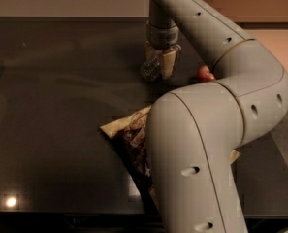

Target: Pick water bottle

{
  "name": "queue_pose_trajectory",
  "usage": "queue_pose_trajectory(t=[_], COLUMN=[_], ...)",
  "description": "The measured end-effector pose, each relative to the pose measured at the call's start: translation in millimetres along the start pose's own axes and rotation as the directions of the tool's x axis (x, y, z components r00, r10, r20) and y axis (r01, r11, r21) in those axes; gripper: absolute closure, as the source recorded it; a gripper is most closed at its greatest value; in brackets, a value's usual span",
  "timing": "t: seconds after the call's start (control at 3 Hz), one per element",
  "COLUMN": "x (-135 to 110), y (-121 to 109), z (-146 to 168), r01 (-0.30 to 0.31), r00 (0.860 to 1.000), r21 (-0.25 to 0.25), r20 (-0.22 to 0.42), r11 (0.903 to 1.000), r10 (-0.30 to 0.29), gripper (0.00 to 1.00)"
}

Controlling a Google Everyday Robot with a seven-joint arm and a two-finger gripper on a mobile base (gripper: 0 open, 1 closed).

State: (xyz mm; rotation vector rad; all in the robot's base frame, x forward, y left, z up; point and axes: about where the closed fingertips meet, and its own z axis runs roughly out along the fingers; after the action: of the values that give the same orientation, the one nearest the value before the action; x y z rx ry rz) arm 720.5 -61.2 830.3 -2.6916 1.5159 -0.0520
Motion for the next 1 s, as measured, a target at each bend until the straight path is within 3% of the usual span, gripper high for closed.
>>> queue_pose_trajectory(t=[0.67, 1.0], x=[-6, -13], y=[4, 7], z=[-35, -63], r01=[0.044, 0.068], r00=[0.999, 0.997], r21=[0.038, 0.075], r20=[-0.02, -0.026], r11=[0.9983, 0.9949], r10=[-0.043, -0.066], gripper=[0.95, 1.0])
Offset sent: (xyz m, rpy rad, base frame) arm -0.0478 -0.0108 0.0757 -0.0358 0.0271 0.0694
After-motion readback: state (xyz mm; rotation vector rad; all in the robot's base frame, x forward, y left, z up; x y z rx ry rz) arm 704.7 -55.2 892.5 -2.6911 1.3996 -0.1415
